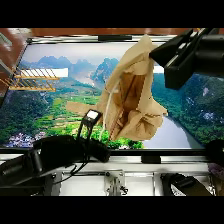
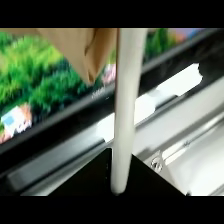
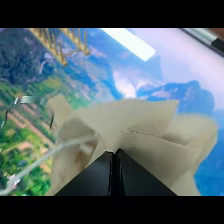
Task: Fold the shirts.
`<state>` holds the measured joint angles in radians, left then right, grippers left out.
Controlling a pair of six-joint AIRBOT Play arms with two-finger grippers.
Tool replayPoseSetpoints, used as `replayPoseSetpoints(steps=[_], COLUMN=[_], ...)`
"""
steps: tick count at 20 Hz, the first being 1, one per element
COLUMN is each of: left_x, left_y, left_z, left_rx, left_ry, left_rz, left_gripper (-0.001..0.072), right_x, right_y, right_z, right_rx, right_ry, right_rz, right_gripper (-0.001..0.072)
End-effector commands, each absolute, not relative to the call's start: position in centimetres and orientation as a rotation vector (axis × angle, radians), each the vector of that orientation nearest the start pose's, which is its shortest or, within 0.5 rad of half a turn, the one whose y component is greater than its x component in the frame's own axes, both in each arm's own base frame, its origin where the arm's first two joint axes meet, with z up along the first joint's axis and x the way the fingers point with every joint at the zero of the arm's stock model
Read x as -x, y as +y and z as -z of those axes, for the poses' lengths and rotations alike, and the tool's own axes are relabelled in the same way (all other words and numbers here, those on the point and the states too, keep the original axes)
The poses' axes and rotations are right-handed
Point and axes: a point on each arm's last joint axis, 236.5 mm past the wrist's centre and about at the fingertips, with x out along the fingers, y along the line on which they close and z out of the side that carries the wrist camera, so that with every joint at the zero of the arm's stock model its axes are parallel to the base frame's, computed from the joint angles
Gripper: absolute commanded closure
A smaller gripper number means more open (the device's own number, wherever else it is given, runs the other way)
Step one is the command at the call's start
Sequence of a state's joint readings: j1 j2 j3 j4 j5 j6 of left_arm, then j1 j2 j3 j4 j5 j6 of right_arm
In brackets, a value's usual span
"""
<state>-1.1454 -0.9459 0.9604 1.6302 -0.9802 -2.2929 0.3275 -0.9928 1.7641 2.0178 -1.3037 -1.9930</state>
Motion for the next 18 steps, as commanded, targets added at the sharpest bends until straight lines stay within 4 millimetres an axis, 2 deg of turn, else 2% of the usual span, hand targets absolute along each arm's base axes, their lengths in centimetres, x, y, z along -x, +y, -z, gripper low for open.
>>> replayPoseSetpoints(steps=[1, 3, 5, 7, 10, 13, 16, 17, 18], left_x=[-20.1, -20.4, -20.2, -20.5, -21.0, -21.4, -21.6, -21.6, -21.6], left_y=[-33.7, -34.5, -34.7, -34.7, -34.4, -34.1, -34.0, -34.0, -33.9], left_z=[-9.7, -10.2, -9.5, -9.1, -9.2, -9.4, -9.4, -9.4, -9.5], left_rx=[0.166, 0.182, 0.156, 0.148, 0.146, 0.134, 0.126, 0.112, 0.105], left_ry=[0.987, 0.962, 0.975, 0.977, 0.965, 0.95, 0.942, 0.936, 0.933], left_rz=[0.668, 0.706, 0.712, 0.705, 0.694, 0.686, 0.685, 0.692, 0.695], left_gripper=[0.0659, 0.0659, 0.0658, 0.0658, 0.0659, 0.0658, 0.0658, 0.0658, 0.0658], right_x=[-27.2, -27.1, -27.3, -27.2, -27.9, -30.1, -31.2, -31.3, -31.4], right_y=[20.6, 20.9, 21.8, 22.3, 21.5, 22.3, 22.7, 22.7, 22.6], right_z=[-34.1, -34.0, -33.5, -31.5, -27.1, -25.7, -24.2, -23.9, -23.6], right_rx=[0.225, 0.214, 0.188, 0.16, 0.192, 0.138, 0.109, 0.102, 0.108], right_ry=[0.54, 0.546, 0.569, 0.673, 0.863, 0.896, 0.95, 0.964, 0.97], right_rz=[-0.86, -0.875, -0.907, -0.936, -0.916, -0.891, -0.876, -0.873, -0.869], right_gripper=[0.0651, 0.065, 0.065, 0.065, 0.0649, 0.0632, 0.0629, 0.0486, 0.0224])
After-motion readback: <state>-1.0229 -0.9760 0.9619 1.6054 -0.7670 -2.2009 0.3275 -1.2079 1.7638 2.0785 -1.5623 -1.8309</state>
